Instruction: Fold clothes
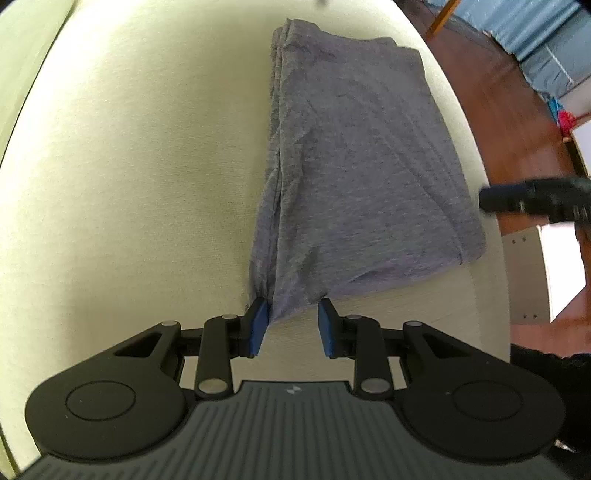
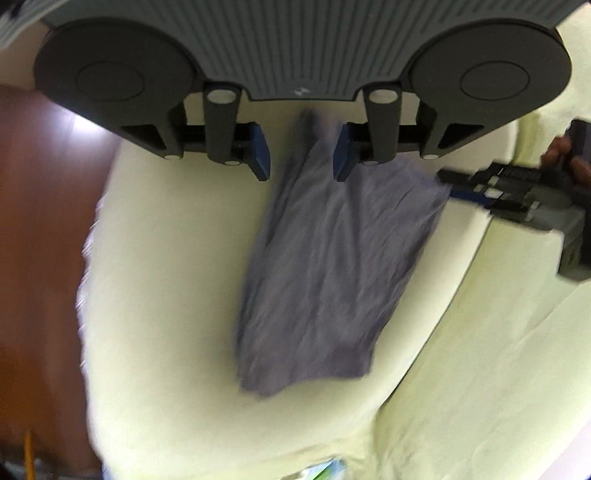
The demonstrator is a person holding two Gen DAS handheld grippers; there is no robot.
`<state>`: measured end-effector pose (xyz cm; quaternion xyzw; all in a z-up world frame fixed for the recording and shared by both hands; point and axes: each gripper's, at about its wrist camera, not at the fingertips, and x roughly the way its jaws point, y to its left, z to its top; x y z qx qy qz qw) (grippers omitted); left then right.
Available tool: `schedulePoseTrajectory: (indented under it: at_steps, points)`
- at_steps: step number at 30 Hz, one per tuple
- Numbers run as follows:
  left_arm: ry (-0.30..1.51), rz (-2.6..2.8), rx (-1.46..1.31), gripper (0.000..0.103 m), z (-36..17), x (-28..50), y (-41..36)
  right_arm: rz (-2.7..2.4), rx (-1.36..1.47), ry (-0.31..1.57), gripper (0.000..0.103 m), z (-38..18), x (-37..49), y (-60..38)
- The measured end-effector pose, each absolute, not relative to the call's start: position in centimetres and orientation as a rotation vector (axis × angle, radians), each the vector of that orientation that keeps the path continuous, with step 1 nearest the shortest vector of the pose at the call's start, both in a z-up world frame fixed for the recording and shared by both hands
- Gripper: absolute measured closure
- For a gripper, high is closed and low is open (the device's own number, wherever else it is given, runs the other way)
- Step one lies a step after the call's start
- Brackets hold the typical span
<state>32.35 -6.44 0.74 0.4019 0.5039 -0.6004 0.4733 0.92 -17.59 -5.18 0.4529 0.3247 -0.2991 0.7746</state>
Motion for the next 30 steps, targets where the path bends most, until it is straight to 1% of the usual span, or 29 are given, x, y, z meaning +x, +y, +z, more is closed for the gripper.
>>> schedulePoseTrajectory:
  at_steps: [7,10,12,15,23,30]
  points:
    - [1.238,-1.481,0.917,0.068,2.0,33.2,-7.1,-0.697,0.852,0.637,0.069,-5.4,3.2,-26.6]
    - [1.252,-1.455,0.892,0.068,1.9,32.5,-7.1,-0.697,0.791,0.664,0.069,-6.0,5.2,-29.5]
    - [1.257,-1.438,0.875,0.068,1.1,31.5,-6.8,-0.72,0.719,0.686,0.07,-5.4,5.7,-29.6]
    - [1.26,-1.425,0.852,0.068,0.4,30.7,-6.5,-0.68,0.614,0.65,0.069,-3.1,6.5,-28.8]
    - [1.16,-1.454,0.801,0.067,2.3,31.0,-6.6,-0.477,0.634,0.684,0.07,-1.9,10.7,-28.2]
    - [1.174,-1.516,0.847,0.069,0.2,30.5,-9.0,-0.441,0.688,0.777,0.069,-3.7,11.0,-25.9]
